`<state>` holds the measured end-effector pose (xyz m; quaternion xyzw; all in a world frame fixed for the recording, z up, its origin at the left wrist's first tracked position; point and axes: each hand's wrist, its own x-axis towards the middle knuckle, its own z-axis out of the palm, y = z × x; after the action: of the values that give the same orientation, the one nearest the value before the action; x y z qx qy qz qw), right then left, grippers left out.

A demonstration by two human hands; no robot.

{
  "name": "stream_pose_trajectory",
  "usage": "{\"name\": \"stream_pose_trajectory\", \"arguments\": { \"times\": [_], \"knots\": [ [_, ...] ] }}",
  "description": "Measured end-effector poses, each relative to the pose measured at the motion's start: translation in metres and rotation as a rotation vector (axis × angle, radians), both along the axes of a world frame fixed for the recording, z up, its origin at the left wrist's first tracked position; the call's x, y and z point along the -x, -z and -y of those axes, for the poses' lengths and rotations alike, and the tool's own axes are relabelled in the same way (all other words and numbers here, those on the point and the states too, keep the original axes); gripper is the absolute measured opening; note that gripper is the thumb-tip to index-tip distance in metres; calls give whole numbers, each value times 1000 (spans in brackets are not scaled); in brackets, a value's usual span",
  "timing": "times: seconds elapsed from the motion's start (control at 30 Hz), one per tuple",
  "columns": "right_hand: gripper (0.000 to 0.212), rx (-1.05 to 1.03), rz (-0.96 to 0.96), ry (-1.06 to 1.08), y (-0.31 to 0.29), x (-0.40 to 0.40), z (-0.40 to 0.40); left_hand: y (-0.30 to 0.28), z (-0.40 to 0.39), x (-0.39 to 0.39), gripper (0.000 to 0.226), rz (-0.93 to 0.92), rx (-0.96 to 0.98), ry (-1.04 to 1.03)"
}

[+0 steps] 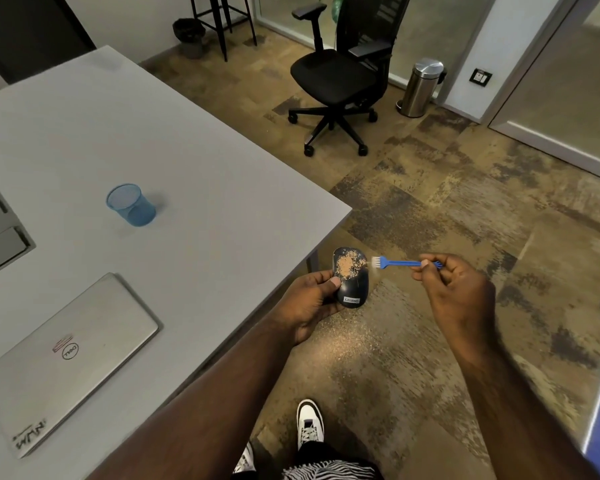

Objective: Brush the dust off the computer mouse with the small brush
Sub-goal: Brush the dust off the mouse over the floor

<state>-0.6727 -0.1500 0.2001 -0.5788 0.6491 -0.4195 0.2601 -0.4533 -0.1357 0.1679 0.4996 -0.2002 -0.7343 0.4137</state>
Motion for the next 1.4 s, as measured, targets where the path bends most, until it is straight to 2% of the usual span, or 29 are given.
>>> {"name": "stream_pose_trajectory", "arguments": {
  "times": [0.1, 0.2, 0.27, 0.37, 0.47, 0.6, 0.77, 0.87, 1.0, 1.1, 1.2, 1.3, 1.4],
  "knots": [
    [20, 23, 68, 4, 0, 2, 3, 1, -1, 0, 21, -16, 1, 0],
    [17, 30, 6, -50, 0, -1, 0, 0, -1, 1, 21, -13, 3, -2],
    [18, 18, -2, 0, 1, 2, 4, 0, -1, 2, 22, -13, 3, -4],
    [15, 21, 93, 0, -1, 3, 5, -1, -2, 3, 22, -10, 2, -7],
    [15, 12, 44, -70, -3, -2, 0, -3, -2, 3, 21, -10, -2, -3],
    [18, 12, 51, 0, -3, 4, 4, -3, -4, 5, 22, -12, -3, -6],
    [17, 23, -12, -59, -4, 2, 0, -6, -3, 5, 20, 1, -3, -14],
    [16, 44, 40, -14, -10, 5, 2, -7, -4, 6, 20, -16, 7, -13],
    [13, 74, 99, -142, -18, -2, -8, -9, -3, 6, 19, -33, 4, -23],
    [21, 65, 71, -206, -13, -6, -14, -9, -2, 7, 19, -75, -13, -34],
    [13, 58, 5, -142, -5, -4, -17, -9, -1, 7, 17, -86, -27, -29],
    [17, 100, -31, -37, -3, 2, -15, -8, -1, 7, 18, -89, -33, -32],
    [17, 102, -9, -67, -4, 2, -17, -6, -2, 7, 18, -103, -41, -41]
  ]
}}
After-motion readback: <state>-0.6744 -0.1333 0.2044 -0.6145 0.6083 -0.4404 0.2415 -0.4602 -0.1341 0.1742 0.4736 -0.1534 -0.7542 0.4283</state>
